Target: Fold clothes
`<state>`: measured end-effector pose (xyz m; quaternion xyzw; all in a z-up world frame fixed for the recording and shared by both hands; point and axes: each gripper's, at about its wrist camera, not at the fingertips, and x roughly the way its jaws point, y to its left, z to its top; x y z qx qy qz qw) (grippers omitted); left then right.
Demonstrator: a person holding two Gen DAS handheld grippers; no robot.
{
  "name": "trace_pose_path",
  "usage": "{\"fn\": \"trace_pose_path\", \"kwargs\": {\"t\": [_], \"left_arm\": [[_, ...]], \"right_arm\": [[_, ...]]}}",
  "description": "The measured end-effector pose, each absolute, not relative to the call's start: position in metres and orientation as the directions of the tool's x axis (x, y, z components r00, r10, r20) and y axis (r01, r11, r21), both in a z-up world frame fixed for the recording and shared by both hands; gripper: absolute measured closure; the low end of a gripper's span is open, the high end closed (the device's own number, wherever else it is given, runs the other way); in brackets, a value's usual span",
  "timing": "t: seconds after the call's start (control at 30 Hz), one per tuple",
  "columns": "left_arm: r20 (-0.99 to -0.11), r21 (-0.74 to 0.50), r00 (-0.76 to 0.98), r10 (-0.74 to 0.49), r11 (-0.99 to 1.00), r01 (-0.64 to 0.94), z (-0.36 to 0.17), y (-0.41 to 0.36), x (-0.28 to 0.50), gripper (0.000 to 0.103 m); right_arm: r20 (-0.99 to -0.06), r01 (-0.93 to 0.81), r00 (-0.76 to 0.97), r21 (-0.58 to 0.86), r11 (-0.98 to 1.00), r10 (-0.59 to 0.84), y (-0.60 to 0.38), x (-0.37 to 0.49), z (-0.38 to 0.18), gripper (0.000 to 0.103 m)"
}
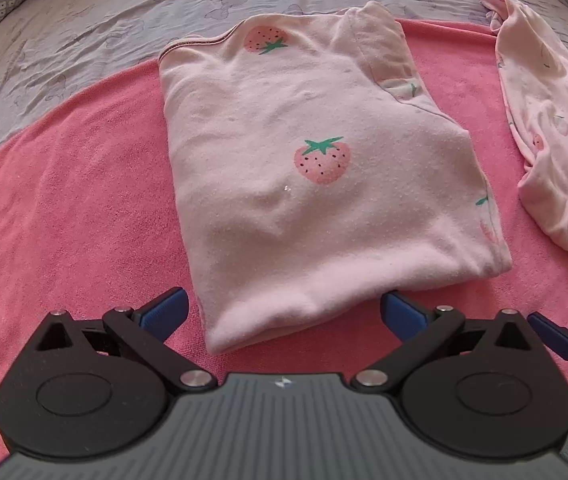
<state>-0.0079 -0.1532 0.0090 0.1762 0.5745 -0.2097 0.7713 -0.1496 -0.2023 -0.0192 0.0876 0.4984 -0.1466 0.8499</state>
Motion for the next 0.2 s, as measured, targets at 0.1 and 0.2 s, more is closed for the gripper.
{"fn": "trace_pose_path", "kwargs": {"t": [0.1, 0.2], "left_arm": [[-0.953, 0.034, 0.272, -0.131, 0.849, 0.528, 0.0109, -0.1526, -0.0086, 0.0], [-0.952, 0.038, 0.276, -0.132, 0.843, 0.536, 0.0112, -0.1535, -0.0096, 0.0]], "right_arm": [[-0.873, 0.337, 0.46, 0.003, 0.942, -0.162, -0.2027, -0.1489, -0.0191, 0.0], [-0.873, 0.337, 0.46, 0.003, 0.941, -0.162, -0.2026, -0.1491, -0.0189, 0.0]]}}
